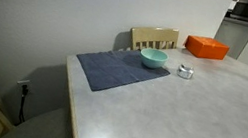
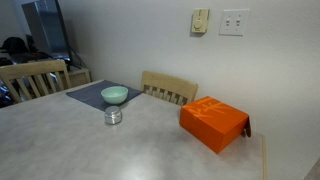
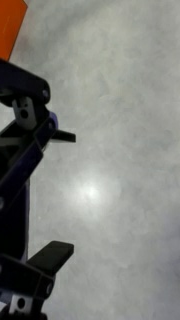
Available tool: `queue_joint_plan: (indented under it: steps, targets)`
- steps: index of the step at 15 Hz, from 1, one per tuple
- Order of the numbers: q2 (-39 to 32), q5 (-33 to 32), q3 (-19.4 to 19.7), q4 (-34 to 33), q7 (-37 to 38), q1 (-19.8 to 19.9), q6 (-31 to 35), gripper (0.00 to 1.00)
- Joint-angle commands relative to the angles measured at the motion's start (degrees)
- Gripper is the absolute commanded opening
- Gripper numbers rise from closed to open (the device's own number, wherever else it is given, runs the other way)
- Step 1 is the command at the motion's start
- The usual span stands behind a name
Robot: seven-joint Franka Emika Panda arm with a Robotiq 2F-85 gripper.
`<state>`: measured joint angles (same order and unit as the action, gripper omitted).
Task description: Remove the lid from the silver tin
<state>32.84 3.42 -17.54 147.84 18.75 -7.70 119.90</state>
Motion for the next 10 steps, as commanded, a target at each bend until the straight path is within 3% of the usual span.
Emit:
queue_joint_plan:
  steps: [1, 6, 10]
  targets:
    - [-1.9, -1.7, 1.5, -2.9, -1.1, 0.2, 1.0, 1.00]
    - [-7.7, -2.3, 8.0, -11.5, -6.6, 2.4, 0.7, 1.00]
    - [-18.1, -1.0, 13.4, -20.5, -8.7, 4.8, -0.9, 1.00]
